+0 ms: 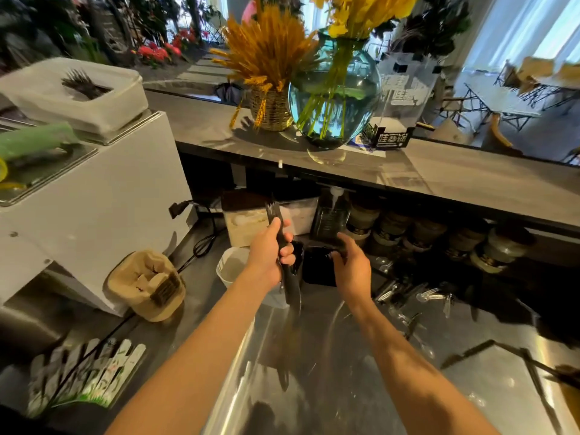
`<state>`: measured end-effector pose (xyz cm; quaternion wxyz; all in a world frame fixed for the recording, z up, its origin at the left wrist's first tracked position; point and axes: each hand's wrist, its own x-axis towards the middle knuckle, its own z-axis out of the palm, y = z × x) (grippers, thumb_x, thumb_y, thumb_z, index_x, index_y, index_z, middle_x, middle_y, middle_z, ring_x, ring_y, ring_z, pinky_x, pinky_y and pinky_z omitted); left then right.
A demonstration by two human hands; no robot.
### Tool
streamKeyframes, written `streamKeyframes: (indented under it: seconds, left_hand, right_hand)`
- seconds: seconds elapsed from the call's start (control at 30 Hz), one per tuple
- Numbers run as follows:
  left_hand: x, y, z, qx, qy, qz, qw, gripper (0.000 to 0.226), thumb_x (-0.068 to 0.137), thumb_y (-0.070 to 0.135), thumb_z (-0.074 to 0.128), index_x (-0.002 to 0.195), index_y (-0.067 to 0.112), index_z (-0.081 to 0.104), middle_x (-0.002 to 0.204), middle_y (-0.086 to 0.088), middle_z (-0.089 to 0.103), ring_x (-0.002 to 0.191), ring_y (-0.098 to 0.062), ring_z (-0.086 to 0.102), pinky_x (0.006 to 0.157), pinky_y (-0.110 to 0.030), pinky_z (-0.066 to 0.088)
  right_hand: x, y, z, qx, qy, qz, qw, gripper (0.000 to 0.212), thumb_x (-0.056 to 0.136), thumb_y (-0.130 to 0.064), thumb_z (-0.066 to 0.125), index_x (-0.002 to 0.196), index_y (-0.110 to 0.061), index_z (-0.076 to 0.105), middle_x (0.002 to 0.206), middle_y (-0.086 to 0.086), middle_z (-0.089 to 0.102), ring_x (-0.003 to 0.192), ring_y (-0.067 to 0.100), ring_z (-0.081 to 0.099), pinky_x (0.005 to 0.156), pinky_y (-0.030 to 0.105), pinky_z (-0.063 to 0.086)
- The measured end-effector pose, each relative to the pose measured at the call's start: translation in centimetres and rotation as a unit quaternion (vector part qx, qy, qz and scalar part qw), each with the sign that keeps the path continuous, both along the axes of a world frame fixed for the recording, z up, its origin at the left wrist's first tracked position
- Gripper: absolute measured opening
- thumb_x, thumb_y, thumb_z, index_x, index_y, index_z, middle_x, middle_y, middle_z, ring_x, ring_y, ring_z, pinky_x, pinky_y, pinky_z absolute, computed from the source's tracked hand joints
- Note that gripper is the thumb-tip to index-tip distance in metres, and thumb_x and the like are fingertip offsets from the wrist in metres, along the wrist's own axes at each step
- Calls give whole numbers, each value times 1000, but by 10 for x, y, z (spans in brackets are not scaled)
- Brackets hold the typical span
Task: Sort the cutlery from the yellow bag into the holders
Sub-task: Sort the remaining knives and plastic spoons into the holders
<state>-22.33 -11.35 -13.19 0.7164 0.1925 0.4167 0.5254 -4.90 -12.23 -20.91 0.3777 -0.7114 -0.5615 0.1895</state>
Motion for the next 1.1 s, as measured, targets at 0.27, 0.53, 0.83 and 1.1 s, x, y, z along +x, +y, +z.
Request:
streamKeyframes:
  seconds: [0.27,0.53,0.83,1.1]
  left_hand:
    - [-2,20,-8,-1,-29,6,1000,24,107,30,40,119,14,53,63,3,48,39,-5,31,35,-17,23]
    - [0,29,-12,14,-102,3,995,24,107,28,36,111,12,54,67,1,49,44,-6,35,38,-18,29]
    - [-2,39,-3,73,-148,129,978,20,104,5,43,118,12,57,93,-3,69,77,-12,65,72,-26,52]
    - [-16,29,-5,70,-146,96,982,24,105,5,40,126,7,52,123,-15,67,107,-27,70,84,-43,57]
  right_hand:
    - [-8,6,-41,-41,-223,93,969,71,97,-49,19,141,-7,55,147,12,52,149,31,31,117,48,28]
    - [-7,17,-35,-124,-273,148,942,66,105,-52,12,157,-15,28,168,3,7,154,14,-5,120,32,-15]
    - [-38,0,65,-187,354,165,902,43,108,-37,36,112,-8,68,96,14,76,79,25,70,74,37,57]
    - [-48,-4,68,-110,307,119,938,45,103,-22,54,66,3,60,51,8,52,37,11,34,38,20,25]
